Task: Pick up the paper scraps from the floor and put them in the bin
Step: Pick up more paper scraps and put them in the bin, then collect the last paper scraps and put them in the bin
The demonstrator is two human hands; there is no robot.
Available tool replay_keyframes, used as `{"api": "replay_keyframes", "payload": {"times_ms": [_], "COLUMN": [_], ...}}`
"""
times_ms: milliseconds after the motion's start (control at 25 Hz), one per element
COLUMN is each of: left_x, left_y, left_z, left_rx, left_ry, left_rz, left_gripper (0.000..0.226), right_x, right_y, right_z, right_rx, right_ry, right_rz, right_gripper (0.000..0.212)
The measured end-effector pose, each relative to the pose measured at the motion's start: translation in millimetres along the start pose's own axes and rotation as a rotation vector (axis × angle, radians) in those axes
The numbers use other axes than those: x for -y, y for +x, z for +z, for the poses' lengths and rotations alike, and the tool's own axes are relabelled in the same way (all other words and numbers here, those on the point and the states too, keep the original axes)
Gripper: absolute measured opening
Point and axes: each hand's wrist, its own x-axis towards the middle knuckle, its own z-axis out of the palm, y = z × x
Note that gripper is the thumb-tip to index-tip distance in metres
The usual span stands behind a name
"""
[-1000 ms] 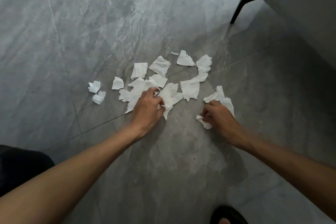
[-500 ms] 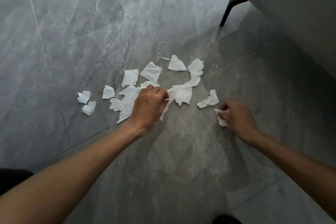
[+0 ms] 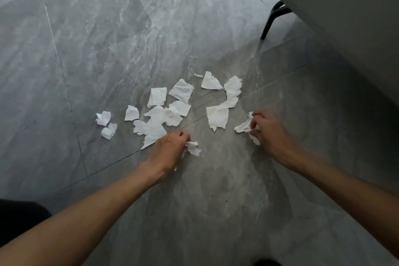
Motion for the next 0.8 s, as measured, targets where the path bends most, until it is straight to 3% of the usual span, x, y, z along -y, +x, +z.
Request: {"api": "replay_keyframes", "payload": {"times_ms": [240,480,600,800], "left_x": [-18.2,-6.8,24.8,85.6], "left_y": [1.9,-35.5,-76.1,-174.8], "left_z": [-67.1,-172.8,-221.5,-273.4], "left_rx": [-0.077,-0.120,-0.188,-0.333], "left_ry": [-0.447,-0.353,-0.339,-0.317], "left_rz": [-0.121,0.038,-0.048,-0.218], "left_gripper": [0.010,0.015,0.017,0.020], "right_x": [22.2,119.3,195.4,326.6], "right_y": [-3.6,-1.8,7.5,11.9], "right_z": [17.9,-0.5,-21.4,-36.5], "right_rx": [0.134,0.156,0.221,0.440], "right_ry": [-0.087,0.289,0.470,0.641], "right_rz": [0.029,0.083,0.057,-0.073], "right_gripper": [0.006,0.010,0.015,0.005]}}
